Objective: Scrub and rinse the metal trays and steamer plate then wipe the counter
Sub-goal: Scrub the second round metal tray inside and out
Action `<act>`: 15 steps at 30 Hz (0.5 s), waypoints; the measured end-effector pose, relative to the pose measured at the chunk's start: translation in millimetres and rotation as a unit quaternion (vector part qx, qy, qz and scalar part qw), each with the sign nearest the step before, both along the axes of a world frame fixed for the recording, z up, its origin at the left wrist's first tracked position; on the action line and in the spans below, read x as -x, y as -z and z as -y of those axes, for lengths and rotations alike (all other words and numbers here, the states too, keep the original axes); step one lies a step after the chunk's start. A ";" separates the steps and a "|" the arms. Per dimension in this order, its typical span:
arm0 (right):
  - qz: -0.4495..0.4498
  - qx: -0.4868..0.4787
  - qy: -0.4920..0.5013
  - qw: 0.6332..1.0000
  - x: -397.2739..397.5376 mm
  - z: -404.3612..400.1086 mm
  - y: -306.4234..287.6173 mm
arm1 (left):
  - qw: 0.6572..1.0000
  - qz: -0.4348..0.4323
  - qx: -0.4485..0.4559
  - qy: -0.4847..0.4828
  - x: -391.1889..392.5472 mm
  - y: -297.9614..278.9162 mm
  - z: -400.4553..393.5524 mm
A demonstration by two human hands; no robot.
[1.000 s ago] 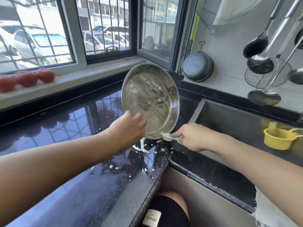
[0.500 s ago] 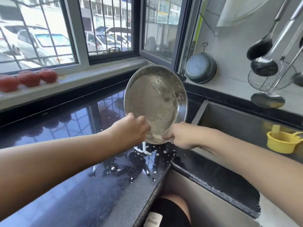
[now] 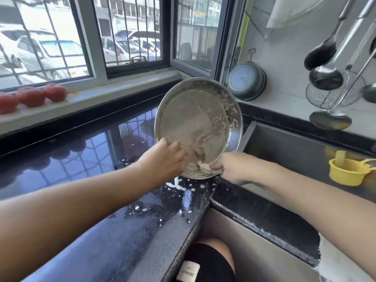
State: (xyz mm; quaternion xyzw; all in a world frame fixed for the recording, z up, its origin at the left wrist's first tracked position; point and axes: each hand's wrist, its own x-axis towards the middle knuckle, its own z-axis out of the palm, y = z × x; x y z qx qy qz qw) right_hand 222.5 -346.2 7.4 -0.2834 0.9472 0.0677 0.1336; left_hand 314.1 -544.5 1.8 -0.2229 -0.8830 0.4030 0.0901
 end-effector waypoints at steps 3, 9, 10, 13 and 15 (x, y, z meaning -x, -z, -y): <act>-0.002 0.025 0.006 1.000 -0.5 -3.1 4.4 | 0.999 0.016 -0.029 0.027 9.5 28.6 -20.5; -0.076 -0.030 0.034 0.996 8.9 -24.2 -9.1 | 0.987 -0.030 -0.118 0.104 21.8 30.9 -6.0; -0.104 -0.038 0.059 0.992 15.9 -30.0 -15.2 | 0.985 -0.032 -0.124 0.114 20.4 25.2 -0.6; -0.137 -0.046 0.070 0.987 22.8 -31.3 -20.4 | 0.984 -0.040 -0.121 0.125 19.1 12.9 6.4; -0.077 -0.047 0.017 0.996 11.8 -20.1 -9.5 | 0.988 -0.041 -0.100 0.114 20.3 11.6 7.4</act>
